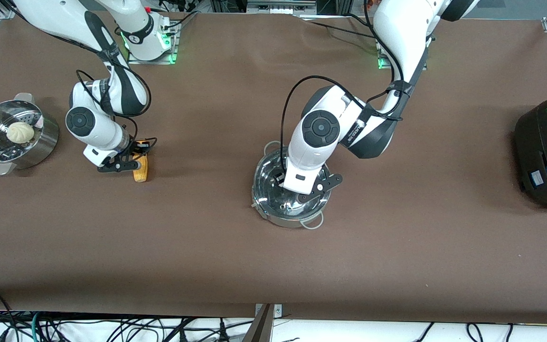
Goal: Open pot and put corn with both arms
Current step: 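Grasp the lid knob with the left gripper while the right gripper grasps the corn, then lift the glass lid off the pot with the left gripper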
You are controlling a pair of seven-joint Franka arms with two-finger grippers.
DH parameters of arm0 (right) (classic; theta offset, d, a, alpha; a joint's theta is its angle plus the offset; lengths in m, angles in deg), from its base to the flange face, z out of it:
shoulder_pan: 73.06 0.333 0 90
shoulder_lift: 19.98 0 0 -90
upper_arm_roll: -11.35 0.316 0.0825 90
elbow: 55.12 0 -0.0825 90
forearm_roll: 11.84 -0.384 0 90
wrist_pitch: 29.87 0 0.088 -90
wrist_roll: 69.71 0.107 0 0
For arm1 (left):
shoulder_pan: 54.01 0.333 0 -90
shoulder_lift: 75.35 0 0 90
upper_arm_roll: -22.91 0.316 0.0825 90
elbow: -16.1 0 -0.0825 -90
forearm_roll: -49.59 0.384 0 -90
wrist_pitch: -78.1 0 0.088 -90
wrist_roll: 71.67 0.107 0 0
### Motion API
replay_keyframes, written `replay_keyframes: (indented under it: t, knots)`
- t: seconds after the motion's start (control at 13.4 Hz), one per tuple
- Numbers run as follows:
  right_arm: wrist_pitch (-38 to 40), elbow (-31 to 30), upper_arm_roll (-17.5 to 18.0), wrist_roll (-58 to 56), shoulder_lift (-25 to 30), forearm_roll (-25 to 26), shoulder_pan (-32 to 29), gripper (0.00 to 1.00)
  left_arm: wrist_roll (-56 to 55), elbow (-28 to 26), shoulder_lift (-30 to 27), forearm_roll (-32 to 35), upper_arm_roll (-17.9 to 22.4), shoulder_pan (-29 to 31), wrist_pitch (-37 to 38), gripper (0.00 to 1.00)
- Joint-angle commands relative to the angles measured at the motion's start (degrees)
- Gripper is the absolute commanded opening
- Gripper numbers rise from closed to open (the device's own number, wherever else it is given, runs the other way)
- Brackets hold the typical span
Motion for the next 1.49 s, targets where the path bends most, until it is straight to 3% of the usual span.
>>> replay_keyframes:
  t: [0.0, 0.37, 0.6, 0.75, 0.97, 1.19, 1.42]
  knots:
    - [1.29, 0.59, -0.17, -0.52, -0.10, 0.63, 0.48, 0.01, 0.78, 2.07, 0.46, -0.20, 0.67, -0.28, 1.12, 0.00]
    - [1.73, 0.67, -0.08, -0.52, -0.19, 0.63, 0.39, 0.01, 1.48, 2.25, -9.11, -0.73, 0.15, 4.37, 12.26, 0.00]
    - [1.82, 0.67, -0.08, -0.52, -0.19, 0.63, 0.39, 0.01, 14.35, -0.89, -14.99, -0.46, 0.32, 9.73, 17.89, 0.00]
    - [1.82, 0.76, -0.17, -0.61, -0.10, 0.63, 0.48, 0.01, 20.27, -8.34, -20.79, 0.50, 0.58, 13.68, 20.81, 0.00]
    - [8.28, 5.39, -0.08, -0.61, 0.77, 0.63, 0.39, 0.01, 36.49, -26.60, -33.26, 4.54, 0.32, 22.45, 17.06, 0.00]
    - [34.07, 24.25, 0.44, 0.44, 0.08, 0.10, 1.87, 0.01, 51.46, -42.88, -39.53, 3.94, 0.14, 33.79, 8.63, 0.00]
    - [45.13, 36.95, 0.62, 4.02, -1.68, -0.51, 6.00, 0.01, 53.34, -55.02, -39.27, 3.49, 0.14, 37.08, -3.58, 0.00]
